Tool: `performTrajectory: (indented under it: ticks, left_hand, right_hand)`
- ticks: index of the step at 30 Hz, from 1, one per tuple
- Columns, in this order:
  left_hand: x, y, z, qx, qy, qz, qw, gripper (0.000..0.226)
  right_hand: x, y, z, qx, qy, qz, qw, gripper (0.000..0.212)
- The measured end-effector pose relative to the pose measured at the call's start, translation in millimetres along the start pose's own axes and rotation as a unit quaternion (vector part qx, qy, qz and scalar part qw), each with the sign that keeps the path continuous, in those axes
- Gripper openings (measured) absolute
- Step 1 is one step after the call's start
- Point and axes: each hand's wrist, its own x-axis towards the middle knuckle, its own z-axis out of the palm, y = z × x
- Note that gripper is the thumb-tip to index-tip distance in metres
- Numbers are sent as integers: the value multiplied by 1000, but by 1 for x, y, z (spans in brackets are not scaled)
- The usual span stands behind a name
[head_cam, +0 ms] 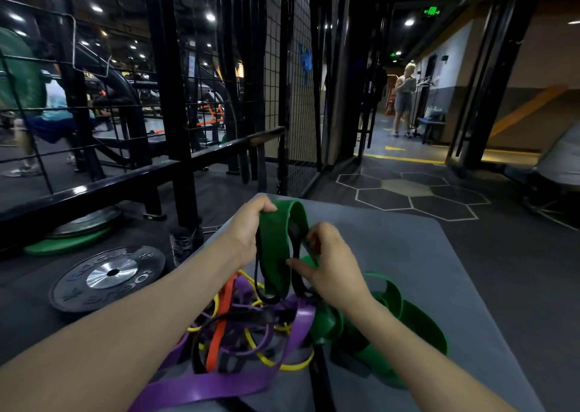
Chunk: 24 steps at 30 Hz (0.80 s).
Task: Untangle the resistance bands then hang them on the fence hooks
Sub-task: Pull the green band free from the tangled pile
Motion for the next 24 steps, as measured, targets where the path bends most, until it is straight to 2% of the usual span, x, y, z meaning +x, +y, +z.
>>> performTrajectory:
  ticks: [2, 7, 10, 11, 13, 16, 17, 18, 19, 20, 21, 22, 23, 24]
  left_hand:
    - [-1, -2, -1, -14, -3, -3, 1000, 25]
    - [-4, -5, -4, 1, -77, -2, 997, 37]
    - [0, -2, -11, 102, -150, 0, 983, 7]
    - [3, -1, -15, 144, -162, 0, 976, 12]
    - [11, 5, -17, 216, -139, 10, 967, 9]
    - [31, 14, -16, 281, -35, 44, 958, 5]
    - [39, 15, -16, 355, 7, 67, 932, 5]
    - [45, 15, -15, 479, 47, 95, 872, 8]
    - [49, 15, -12, 600, 80, 127, 786, 11]
    - [51, 15, -8, 675, 105, 176, 708, 11]
    - [54, 15, -1, 702, 122, 235, 662, 10]
    - [59, 15, 8, 699, 131, 282, 645, 10]
    - [64, 17, 18, 685, 133, 297, 652, 13]
    - [71, 19, 28, 668, 123, 283, 677, 19]
  right_hand:
    - [-2, 0, 5, -30, -38, -5, 999, 41]
    - [0, 5, 9, 38, -74, 44, 996, 44]
    - [3, 11, -2, 18, -47, 44, 998, 31]
    - [4, 14, -6, 8, -32, 43, 998, 27]
    - [5, 23, -15, -23, -1, 42, 999, 22]
    - [5, 39, -28, -85, 49, 61, 993, 23]
    - [5, 44, -32, -95, 64, 69, 991, 24]
    - [4, 48, -36, -100, 77, 75, 989, 26]
    - [4, 52, -40, -102, 86, 80, 988, 27]
    - [3, 56, -44, -103, 90, 83, 987, 28]
    - [1, 58, -47, -102, 93, 85, 987, 29]
    - [0, 61, -48, -98, 94, 86, 987, 30]
    - [-2, 62, -49, -92, 92, 84, 988, 30]
    - [-3, 63, -50, -86, 88, 79, 989, 31]
